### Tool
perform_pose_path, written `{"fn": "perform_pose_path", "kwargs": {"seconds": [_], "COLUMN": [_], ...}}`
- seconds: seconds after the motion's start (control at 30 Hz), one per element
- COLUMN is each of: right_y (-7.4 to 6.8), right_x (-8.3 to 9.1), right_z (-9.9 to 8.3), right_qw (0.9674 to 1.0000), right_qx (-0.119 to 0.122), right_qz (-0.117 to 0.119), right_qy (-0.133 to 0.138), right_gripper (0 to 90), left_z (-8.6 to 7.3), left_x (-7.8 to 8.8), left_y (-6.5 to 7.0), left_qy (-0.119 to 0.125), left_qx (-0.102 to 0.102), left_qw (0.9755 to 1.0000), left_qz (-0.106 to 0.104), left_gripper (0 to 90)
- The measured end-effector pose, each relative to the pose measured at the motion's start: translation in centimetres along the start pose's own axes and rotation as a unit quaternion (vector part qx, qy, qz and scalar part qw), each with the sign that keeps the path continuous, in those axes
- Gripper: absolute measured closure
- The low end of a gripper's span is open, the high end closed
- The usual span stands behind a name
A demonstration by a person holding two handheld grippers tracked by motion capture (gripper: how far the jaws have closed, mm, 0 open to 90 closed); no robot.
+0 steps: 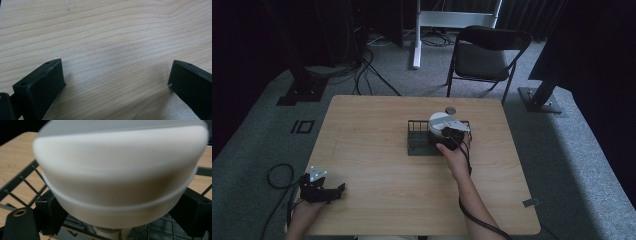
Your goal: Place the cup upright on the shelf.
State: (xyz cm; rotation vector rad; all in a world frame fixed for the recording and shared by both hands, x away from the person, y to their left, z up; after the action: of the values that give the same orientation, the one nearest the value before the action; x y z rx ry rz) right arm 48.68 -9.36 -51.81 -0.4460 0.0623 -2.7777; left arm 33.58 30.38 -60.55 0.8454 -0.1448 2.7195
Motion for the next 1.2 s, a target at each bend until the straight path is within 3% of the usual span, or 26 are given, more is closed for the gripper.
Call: {"fn": "perform_pose_path", "kwargs": {"seconds": [0.73,1.2], "right_y": [0.0,0.4], "right_x": [2.3,4.4], "right_z": [0.1,-0.3], "right_qw": [0.9993,0.9988], "right_qx": [0.032,0.027], "right_qz": [0.017,0.034], "right_qy": [0.013,0.023], "right_gripper": [11.8,11.8], "left_z": [0.0,0.0], "left_x": [0.0,0.0], "left_y": [0.0,0.0], "left_qy": [0.000,0.000], "left_qx": [0.000,0.000], "left_qw": [1.0000,1.0000], "left_qz": [0.000,0.000], "left_gripper": [0.6,0.6]}}
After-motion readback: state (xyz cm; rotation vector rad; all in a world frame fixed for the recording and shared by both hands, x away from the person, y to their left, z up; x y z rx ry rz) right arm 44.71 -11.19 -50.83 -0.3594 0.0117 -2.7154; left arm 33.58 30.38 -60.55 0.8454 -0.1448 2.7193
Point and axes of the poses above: each handheld gripper's, and its own axes: x roughly backward along the jaws, z roughly out of its top, y roughly to its right, the point moved 8 cm from there along -x, roughly forward along the jaws, and after that the axes turned 12 degrees about y, right-handed, at the moved point
